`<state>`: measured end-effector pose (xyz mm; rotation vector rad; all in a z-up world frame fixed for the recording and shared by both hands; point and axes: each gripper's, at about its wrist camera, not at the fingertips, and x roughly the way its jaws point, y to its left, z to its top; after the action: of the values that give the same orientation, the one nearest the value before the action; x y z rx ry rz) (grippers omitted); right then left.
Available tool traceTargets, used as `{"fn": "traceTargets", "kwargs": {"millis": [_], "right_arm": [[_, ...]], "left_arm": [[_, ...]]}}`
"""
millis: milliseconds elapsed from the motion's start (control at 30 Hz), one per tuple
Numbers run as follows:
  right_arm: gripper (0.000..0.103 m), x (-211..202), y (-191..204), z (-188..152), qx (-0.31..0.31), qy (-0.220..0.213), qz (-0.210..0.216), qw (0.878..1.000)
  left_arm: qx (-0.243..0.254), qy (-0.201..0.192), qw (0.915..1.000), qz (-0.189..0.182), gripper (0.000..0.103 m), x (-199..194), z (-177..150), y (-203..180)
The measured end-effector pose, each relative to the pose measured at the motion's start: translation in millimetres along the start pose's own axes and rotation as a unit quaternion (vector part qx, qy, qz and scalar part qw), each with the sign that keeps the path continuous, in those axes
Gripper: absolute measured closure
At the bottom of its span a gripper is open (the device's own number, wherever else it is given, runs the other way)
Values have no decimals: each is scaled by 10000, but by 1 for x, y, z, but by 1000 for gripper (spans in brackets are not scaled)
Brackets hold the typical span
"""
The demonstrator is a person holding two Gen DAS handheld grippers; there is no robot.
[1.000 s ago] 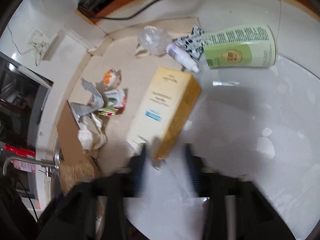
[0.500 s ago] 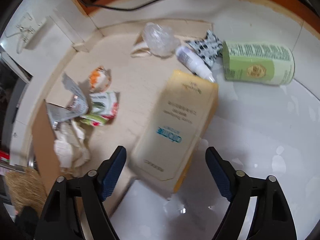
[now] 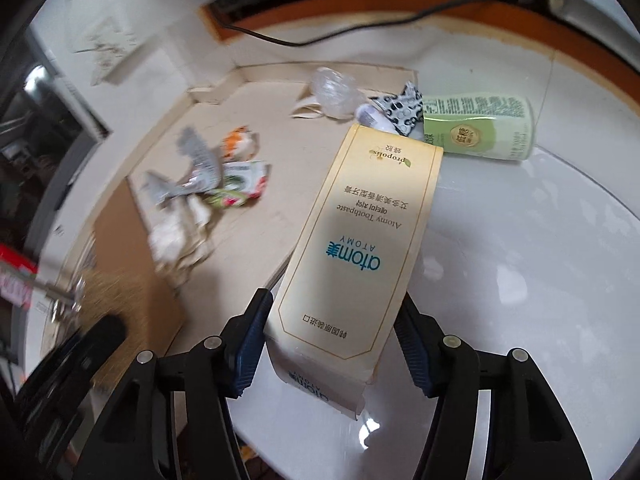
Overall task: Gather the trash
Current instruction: 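Carry the loofah and toothpaste box down over the floor trash bin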
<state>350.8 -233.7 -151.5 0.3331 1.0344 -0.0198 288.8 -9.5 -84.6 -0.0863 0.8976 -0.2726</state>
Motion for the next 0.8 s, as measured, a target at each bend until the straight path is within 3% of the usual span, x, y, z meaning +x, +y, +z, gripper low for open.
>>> {"fn": "traceTargets", "kwargs": {"millis": [267,433,600,800], "right_arm": [[43,-68,6,-64,-370,-5,471,9982],[43,-104,14,-122,-772,29,695,9946],[43,-120,26,-184,-1325,73,809,9879],[43,-117,41,-275,-2200,-5,661,9732]], "left_arm": [[251,172,9995,-75,72,-45,-48,-13],[284,379,9988,-135,72,-69,-91,-14],[225,571,9979,-218,72,-81,-143,-7],[330,710,9967,-213,72,-73,-216,5]]}}
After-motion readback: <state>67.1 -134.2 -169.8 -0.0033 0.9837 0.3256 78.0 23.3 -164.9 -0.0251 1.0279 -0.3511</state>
